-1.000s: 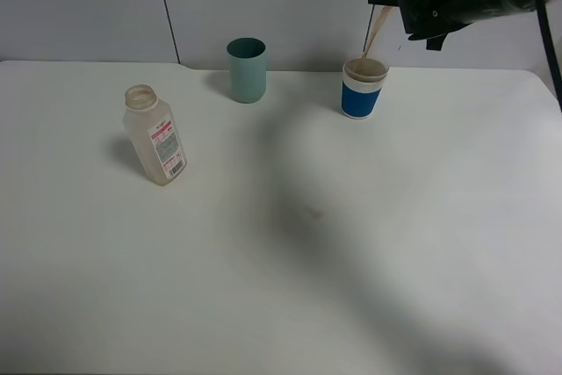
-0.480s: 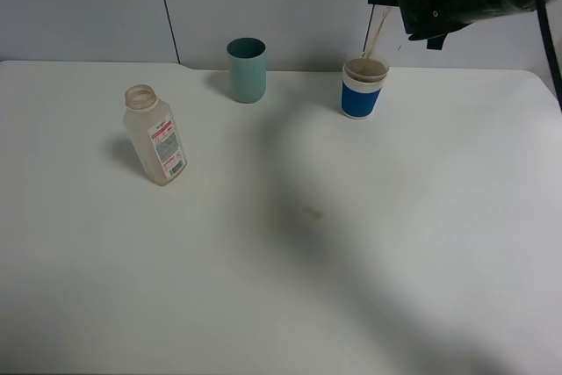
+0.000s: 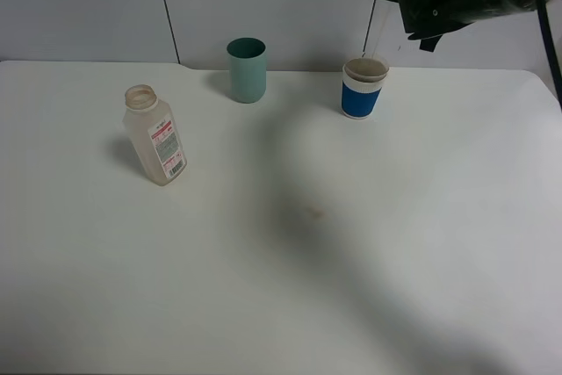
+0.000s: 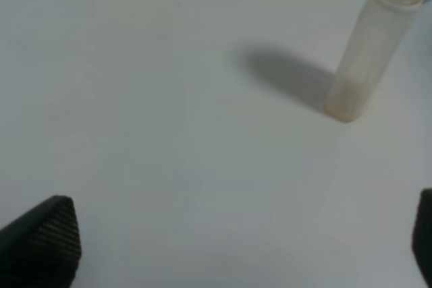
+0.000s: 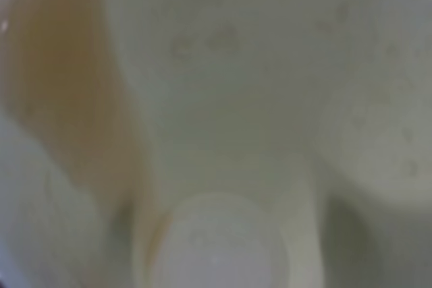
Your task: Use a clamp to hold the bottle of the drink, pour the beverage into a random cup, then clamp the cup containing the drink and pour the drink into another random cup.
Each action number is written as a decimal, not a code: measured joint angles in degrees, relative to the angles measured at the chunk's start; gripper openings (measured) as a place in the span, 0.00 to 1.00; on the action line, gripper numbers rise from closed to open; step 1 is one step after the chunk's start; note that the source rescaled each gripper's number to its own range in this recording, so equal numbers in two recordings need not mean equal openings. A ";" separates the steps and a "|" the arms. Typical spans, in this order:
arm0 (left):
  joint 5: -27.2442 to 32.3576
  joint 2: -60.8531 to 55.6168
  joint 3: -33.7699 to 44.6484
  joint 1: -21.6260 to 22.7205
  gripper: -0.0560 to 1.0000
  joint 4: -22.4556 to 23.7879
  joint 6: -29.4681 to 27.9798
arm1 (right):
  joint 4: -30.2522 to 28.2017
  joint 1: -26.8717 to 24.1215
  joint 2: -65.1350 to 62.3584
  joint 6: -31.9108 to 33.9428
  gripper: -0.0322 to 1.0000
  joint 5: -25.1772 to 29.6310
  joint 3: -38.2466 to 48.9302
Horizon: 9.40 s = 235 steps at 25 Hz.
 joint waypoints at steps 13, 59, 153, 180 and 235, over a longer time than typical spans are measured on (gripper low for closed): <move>0.00 0.00 0.00 0.00 1.00 0.00 0.00 | 20.20 0.05 0.00 20.31 0.03 -5.79 -0.04; 0.00 0.00 0.00 0.00 1.00 0.00 0.00 | 91.62 8.87 -10.91 -24.83 0.03 -70.96 30.29; 0.00 0.00 0.00 0.00 1.00 0.00 0.00 | 91.86 -19.04 -45.66 -34.39 1.00 -39.02 30.45; 0.00 0.00 0.00 0.00 1.00 0.00 0.00 | 96.78 -27.70 -96.21 -31.82 1.00 -0.89 30.45; 0.00 0.00 0.00 0.00 1.00 0.00 0.00 | 99.41 -25.69 -110.90 -30.71 1.00 9.62 45.29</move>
